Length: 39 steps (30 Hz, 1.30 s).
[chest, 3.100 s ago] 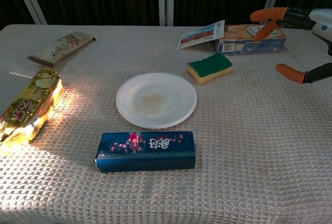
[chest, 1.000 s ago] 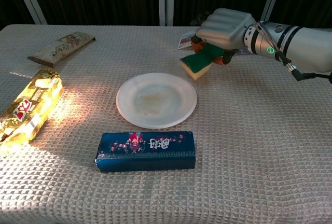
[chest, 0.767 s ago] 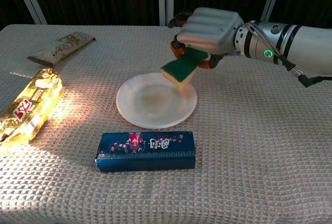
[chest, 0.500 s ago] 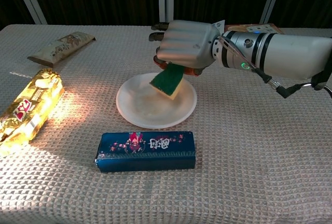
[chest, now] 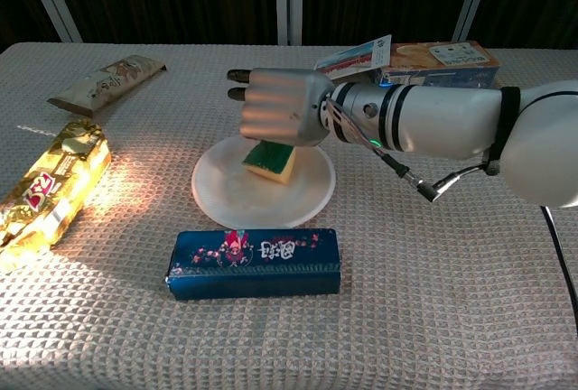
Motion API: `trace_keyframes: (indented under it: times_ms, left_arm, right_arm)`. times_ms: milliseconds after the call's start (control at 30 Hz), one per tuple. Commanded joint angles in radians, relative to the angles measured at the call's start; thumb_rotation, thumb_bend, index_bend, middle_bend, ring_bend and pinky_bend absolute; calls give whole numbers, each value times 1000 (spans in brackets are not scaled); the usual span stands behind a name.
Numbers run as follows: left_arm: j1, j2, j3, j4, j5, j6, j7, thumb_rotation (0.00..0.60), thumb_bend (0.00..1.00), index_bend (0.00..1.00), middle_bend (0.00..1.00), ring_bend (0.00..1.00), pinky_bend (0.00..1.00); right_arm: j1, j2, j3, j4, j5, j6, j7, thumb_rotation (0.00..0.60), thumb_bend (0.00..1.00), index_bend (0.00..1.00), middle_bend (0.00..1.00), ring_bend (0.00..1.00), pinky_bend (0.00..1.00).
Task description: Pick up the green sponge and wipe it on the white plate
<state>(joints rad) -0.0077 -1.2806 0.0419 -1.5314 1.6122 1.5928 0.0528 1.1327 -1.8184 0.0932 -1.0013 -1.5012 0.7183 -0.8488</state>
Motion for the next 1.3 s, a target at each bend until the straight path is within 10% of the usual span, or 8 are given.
trace_keyframes:
  times_ms: [33, 467, 1300]
  left_arm:
    - [-2, -2, -1, 1, 0, -4, -1, 600, 71, 285, 178, 126, 181]
    - [6, -1, -2, -6, 6, 3, 4, 600, 70, 285, 178, 126, 181]
    - [12, -7, -4, 7, 9, 3, -9, 600, 70, 285, 178, 126, 181]
  right_arm:
    - [-6, 32, 5, -51, -14, 34, 14, 600, 341, 512, 383, 109, 0]
    - [-16, -50, -79, 11, -99, 53, -123, 600, 346, 569, 428, 148, 0]
    - [-68, -129, -79, 104, -151, 148, -183, 600, 350, 650, 483, 206, 0]
